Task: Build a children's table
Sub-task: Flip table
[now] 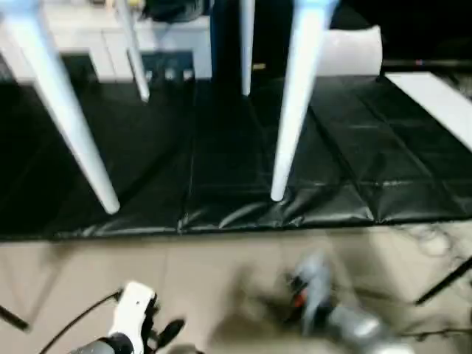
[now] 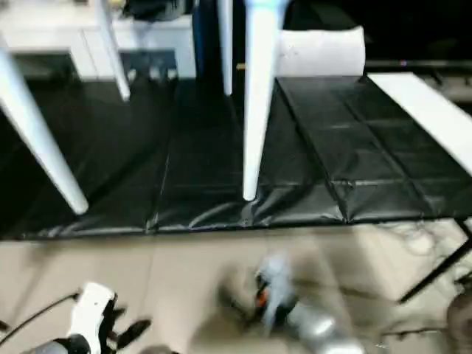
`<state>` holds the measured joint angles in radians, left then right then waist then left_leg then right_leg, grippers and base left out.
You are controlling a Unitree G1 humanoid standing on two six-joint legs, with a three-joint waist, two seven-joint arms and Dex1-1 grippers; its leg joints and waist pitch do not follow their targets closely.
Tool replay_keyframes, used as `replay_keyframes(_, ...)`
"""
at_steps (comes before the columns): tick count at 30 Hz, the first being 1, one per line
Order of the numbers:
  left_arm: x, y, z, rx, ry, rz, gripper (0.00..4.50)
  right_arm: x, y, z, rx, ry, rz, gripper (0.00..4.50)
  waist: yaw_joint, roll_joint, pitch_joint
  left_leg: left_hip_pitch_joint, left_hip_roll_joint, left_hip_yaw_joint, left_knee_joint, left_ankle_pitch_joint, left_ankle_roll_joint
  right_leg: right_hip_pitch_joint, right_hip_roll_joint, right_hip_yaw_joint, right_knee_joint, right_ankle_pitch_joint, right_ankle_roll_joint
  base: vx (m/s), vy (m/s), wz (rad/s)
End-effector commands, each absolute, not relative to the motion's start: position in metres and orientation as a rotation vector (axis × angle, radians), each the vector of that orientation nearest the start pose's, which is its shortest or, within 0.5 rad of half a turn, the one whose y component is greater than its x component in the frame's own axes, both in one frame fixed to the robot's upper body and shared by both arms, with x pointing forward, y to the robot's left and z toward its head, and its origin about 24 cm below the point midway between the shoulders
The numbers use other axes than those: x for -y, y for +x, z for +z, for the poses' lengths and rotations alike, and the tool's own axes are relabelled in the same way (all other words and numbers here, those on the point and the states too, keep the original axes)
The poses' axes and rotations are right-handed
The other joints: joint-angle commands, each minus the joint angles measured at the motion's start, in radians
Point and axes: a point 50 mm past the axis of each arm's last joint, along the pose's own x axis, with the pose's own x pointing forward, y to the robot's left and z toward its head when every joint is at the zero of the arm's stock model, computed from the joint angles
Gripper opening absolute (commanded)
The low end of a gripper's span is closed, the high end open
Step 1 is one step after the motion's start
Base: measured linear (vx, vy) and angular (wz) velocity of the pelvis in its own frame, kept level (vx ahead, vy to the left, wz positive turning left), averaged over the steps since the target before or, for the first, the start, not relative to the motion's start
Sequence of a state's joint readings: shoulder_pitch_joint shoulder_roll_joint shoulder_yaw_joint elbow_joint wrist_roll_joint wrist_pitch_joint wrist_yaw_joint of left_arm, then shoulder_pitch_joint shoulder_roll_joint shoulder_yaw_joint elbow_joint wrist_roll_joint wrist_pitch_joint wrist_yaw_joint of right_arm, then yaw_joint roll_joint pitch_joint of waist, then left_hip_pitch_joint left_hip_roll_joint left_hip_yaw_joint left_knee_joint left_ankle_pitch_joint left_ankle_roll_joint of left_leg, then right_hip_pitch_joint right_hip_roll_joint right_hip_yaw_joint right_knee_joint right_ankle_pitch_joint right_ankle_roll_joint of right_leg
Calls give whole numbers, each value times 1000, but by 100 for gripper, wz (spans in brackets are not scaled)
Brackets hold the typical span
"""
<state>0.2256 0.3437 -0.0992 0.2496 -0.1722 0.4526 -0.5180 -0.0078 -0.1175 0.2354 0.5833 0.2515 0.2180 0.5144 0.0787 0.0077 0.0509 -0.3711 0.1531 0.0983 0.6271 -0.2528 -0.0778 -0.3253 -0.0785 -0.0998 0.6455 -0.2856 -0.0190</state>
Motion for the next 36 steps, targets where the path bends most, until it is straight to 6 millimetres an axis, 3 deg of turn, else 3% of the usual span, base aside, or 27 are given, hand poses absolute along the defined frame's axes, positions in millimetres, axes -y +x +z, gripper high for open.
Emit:
replay_keyframes(1, -206, 152, -103, -988, -68, -352, 383, 123, 191, -110, -861, 173, 479, 450, -14, 5, -32, -2, 81, -34, -127, -315, -21, 15, -90, 58, -101, -226, -158, -10, 61, -15)
replay_keyframes(2, -205, 158, -112, -965, -71, -281, 387, 124, 189, -118, -914, 105, 425, 450, -13, 11, -29, 2, 73, -25, -124, -322, -39, 7, -94, 62, -114, -280, -153, 0, 0, 0)
replay_keyframes(3, -204, 161, -115, -959, -75, -258, 404, 125, 189, -121, -930, 78, 405, 450, -10, 2, -37, 14, 79, -19, -120, -328, -43, 0, -107, 74, -120, -291, -156, 0, 0, 0)
replay_keyframes(4, -202, 161, -118, -961, -100, -232, 415, 126, 188, -125, -965, 56, 369, 450, -9, 0, -33, 9, 80, -18, -124, -339, -45, -1, -109, 74, -121, -290, -161, 0, 0, 0)
replay_keyframes(5, -199, 161, -121, -969, -111, -212, 421, 128, 185, -130, -1000, 24, 336, 450, -14, -4, -39, 3, 82, -12, -128, -315, -45, 4, -104, 74, -114, -238, -166, 0, 0, 0)
replay_keyframes(6, -195, 159, -125, -999, -111, -215, 423, 130, 181, -134, -1042, -6, 321, 450, -18, -15, -43, 1, 83, -6, -128, -284, -39, 5, -101, 74, -110, -189, -168, 0, 0, 0)
replay_keyframes(7, -193, 156, -128, -1034, -99, -218, 423, 132, 174, -140, -1106, -37, 308, 450, -18, -11, -44, 2, 83, -6, -128, -273, -35, 5, -102, 73, -107, -171, -173, 52, 15, -6)
replay_keyframes(8, -190, 153, -132, -1067, -67, -235, 443, 136, 163, -147, -1187, -78, 292, 450, -22, -17, -45, -1, 86, -2, -129, -255, -29, 7, -101, 73, -105, -134, -179, 66, 12, -5)
replay_keyframes(9, -189, 153, -132, -1071, -68, -233, 443, 136, 161, -148, -1196, -73, 285, 450, -22, -15, -48, -2, 86, -2, -127, -240, -27, 7, -101, 72, -101, -106, -183, 66, 12, -5)
replay_keyframes(10, -188, 152, -133, -1080, -71, -228, 443, 137, 157, -150, -1218, -61, 268, 450, -20, -16, -53, 3, 88, 4, -123, -203, -15, 8, -101, 73, -97, -26, -194, 83, 9, -4)
replay_keyframes(11, -186, 153, -138, -1086, -80, -220, 443, 138, 152, -154, -1237, -45, 240, 450, -19, -21, -61, 0, 88, 10, -114, -99, 16, 16, -100, 72, -82, 140, -213, 83, 6, -2)
replay_keyframes(12, -186, 152, -139, -1089, -86, -214, 443, 138, 149, -155, -1251, -35, 229, 450, -19, -20, -58, 3, 85, 13, -114, -91, 24, 12, -98, 72, -83, 162, -216, 83, 6, -2)
replay_keyframes(13, -186, 151, -140, -1090, -89, -210, 443, 138, 148, -156, -1260, -28, 221, 450, -18, -28, -62, 4, 86, 16, -110, -66, 45, 19, -102, 73, -81, 205, -222, 59, 3, -3)
replay_keyframes(15, -187, 147, -144, -1116, -104, -188, 443, 138, 143, -158, -1298, -29, 200, 450, -15, -31, -63, 5, 85, 21, -107, -43, 69, 20, -103, 72, -80, 225, -225, 0, 0, 0)
replay_keyframes(16, -187, 143, -147, -1148, -108, -174, 443, 138, 140, -160, -1326, -31, 192, 450, -14, -33, -60, 6, 87, 24, -112, -53, 84, 19, -106, 73, -83, 195, -226, 0, 0, 0)
replay_keyframes(17, -188, 139, -149, -1183, -108, -178, 443, 137, 136, -161, -1347, -34, 195, 450, -12, -27, -55, 11, 94, 27, -116, -102, 77, 13, -107, 75, -91, 100, -225, 0, 0, 0)
replay_keyframes(19, -187, 137, -150, -1201, -107, -188, 443, 138, 134, -162, -1349, -43, 193, 450, -9, -27, -54, 15, 96, 30, -118, -131, 64, 11, -108, 78, -96, 50, -227, 0, 0, 0)
replay_keyframes(20, -186, 135, -151, -1207, -104, -194, 443, 139, 133, -162, -1345, -47, 188, 450, -7, -21, -49, 15, 100, 30, -125, -174, 41, 7, -107, 78, -100, -7, -222, 0, 0, 0)
replay_keyframes(27, -186, 135, -151, -1207, -104, -194, 443, 139, 133, -162, -1345, -47, 188, 450, -9, -26, -40, 23, 100, 30, -134, -293, -6, -1, -108, 87, -118, -189, -185, 0, 0, 0)
replay_keyframes(34, -186, 135, -151, -1207, -104, -194, 443, 139, 133, -162, -1345, -47, 188, 450, -9, -29, -44, 20, 100, 36, -135, -243, 12, -2, -103, 92, -114, -132, -183, 0, 0, 0)
replay_keyframes(36, -186, 135, -151, -1207, -104, -194, 443, 139, 133, -162, -1345, -47, 188, 450, -7, -30, -46, 21, 100, 40, -133, -205, 25, -1, -103, 93, -110, -79, -194, 0, 0, 0)
